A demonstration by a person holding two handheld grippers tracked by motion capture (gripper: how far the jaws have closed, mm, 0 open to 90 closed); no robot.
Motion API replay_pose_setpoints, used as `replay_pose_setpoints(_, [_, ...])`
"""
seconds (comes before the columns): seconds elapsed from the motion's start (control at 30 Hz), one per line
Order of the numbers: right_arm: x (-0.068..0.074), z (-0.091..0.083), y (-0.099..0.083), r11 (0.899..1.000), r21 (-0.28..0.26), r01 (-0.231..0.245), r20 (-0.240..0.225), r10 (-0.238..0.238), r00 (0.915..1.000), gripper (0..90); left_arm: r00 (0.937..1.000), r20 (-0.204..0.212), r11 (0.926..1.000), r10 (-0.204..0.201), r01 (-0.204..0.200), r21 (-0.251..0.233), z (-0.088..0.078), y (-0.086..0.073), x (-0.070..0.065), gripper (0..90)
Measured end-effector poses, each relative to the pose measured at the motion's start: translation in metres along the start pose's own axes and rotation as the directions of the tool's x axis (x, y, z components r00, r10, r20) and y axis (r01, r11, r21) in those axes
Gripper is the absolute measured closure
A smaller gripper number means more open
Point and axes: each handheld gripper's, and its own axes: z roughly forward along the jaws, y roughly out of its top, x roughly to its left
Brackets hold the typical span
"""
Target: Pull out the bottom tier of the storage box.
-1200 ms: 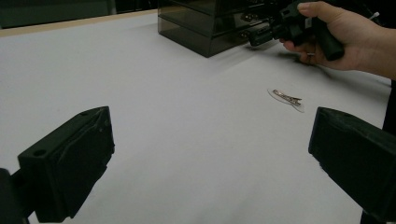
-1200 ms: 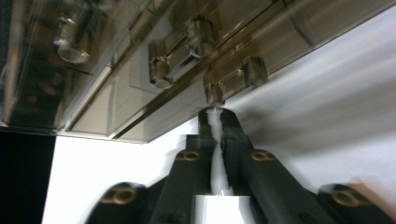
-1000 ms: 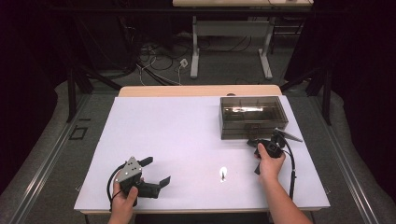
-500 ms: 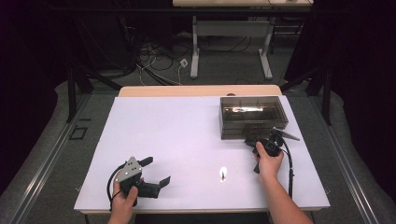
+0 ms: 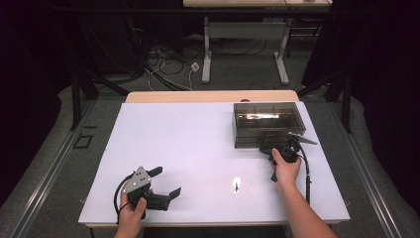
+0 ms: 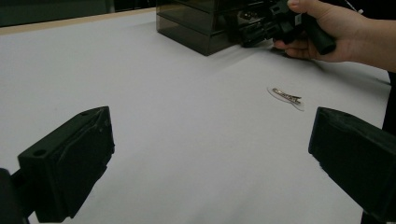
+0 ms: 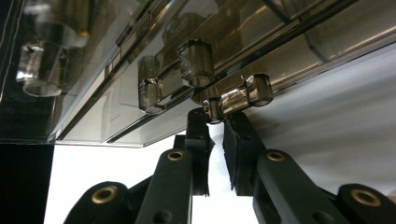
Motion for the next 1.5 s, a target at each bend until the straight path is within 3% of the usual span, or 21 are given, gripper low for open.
replay_pose_setpoints(0.2, [0.000,-0.003,0.002,0.999,0.050,0.005,0.011,-0.006,0.9999,82.9,1.0000,-0.002,1.0000,0.003,-0.003,-0.005,0.001,0.000,0.000,0.3])
replay_pose_setpoints(0.3, [0.000,-0.004,0.001,0.999,0.046,0.001,-0.006,0.000,1.0000,83.0,1.0000,-0.002,1.0000,0.008,-0.008,-0.004,0.001,0.000,0.001,0.3])
replay_pose_setpoints(0.33, [0.000,-0.004,0.002,0.999,0.047,0.005,0.011,-0.005,0.9999,83.0,1.0000,-0.002,1.0000,0.003,-0.003,-0.004,0.001,0.000,0.000,0.4])
replay_pose_setpoints(0.4, [0.000,-0.004,0.001,1.000,0.018,0.003,-0.012,-0.002,0.9999,83.1,1.0000,-0.003,1.0000,0.008,-0.008,-0.003,0.001,0.000,0.000,0.3])
replay_pose_setpoints(0.43, [0.001,-0.005,0.002,0.999,0.040,-0.004,0.004,0.004,1.0000,83.1,1.0000,-0.004,1.0000,0.008,-0.008,-0.004,0.001,0.000,0.000,0.3])
replay_pose_setpoints(0.5, [-0.001,-0.004,0.001,1.000,0.022,0.021,-0.012,-0.021,0.9997,83.1,1.0000,-0.002,1.0000,0.002,-0.002,0.001,0.000,0.000,0.000,0.3])
replay_pose_setpoints(0.67, [0.000,-0.009,0.001,0.997,0.071,0.008,-0.005,-0.008,1.0000,83.1,1.0000,-0.005,1.0000,0.005,-0.005,-0.004,0.000,0.000,0.000,0.3])
replay_pose_setpoints(0.73, [0.000,-0.006,0.000,1.000,0.023,0.014,-0.017,-0.014,0.9998,83.1,1.0000,-0.005,1.0000,0.001,-0.001,-0.005,0.000,0.000,0.000,0.3])
replay_pose_setpoints(0.8, [0.000,-0.009,0.000,0.999,0.047,0.018,0.001,-0.019,0.9998,83.1,0.9999,-0.006,1.0000,0.008,-0.008,-0.003,0.000,0.000,0.000,0.3])
replay_pose_setpoints(0.93, [0.001,-0.011,0.000,0.998,0.065,0.020,-0.005,-0.020,0.9998,83.1,1.0000,-0.005,1.0000,0.005,-0.005,-0.004,0.000,0.000,0.000,0.3])
replay_pose_setpoints(1.07, [0.000,-0.011,-0.001,0.999,0.037,0.036,-0.005,-0.036,0.9993,83.1,1.0000,-0.003,1.0000,0.003,-0.003,0.002,0.000,0.000,0.000,0.3])
replay_pose_setpoints(1.17, [0.003,-0.013,-0.002,0.998,0.064,0.001,0.013,-0.002,0.9999,83.2,1.0000,-0.004,1.0000,-0.002,0.002,-0.004,0.000,0.000,-0.001,0.3])
replay_pose_setpoints(1.37, [0.000,-0.013,-0.003,0.999,0.042,0.029,-0.004,-0.029,0.9996,83.2,1.0000,-0.004,1.0000,0.003,-0.003,-0.005,0.000,0.000,0.000,0.3])
replay_pose_setpoints(1.43, [0.001,-0.018,-0.001,0.994,0.104,0.043,0.033,-0.047,0.9984,83.2,1.0000,-0.003,1.0000,0.003,-0.003,-0.005,0.000,0.000,0.000,0.3])
replay_pose_setpoints(1.5, [0.001,-0.014,-0.004,0.998,0.048,0.029,0.000,-0.029,0.9996,83.2,0.9999,-0.006,1.0000,0.009,-0.009,-0.004,0.000,0.000,0.000,0.3])
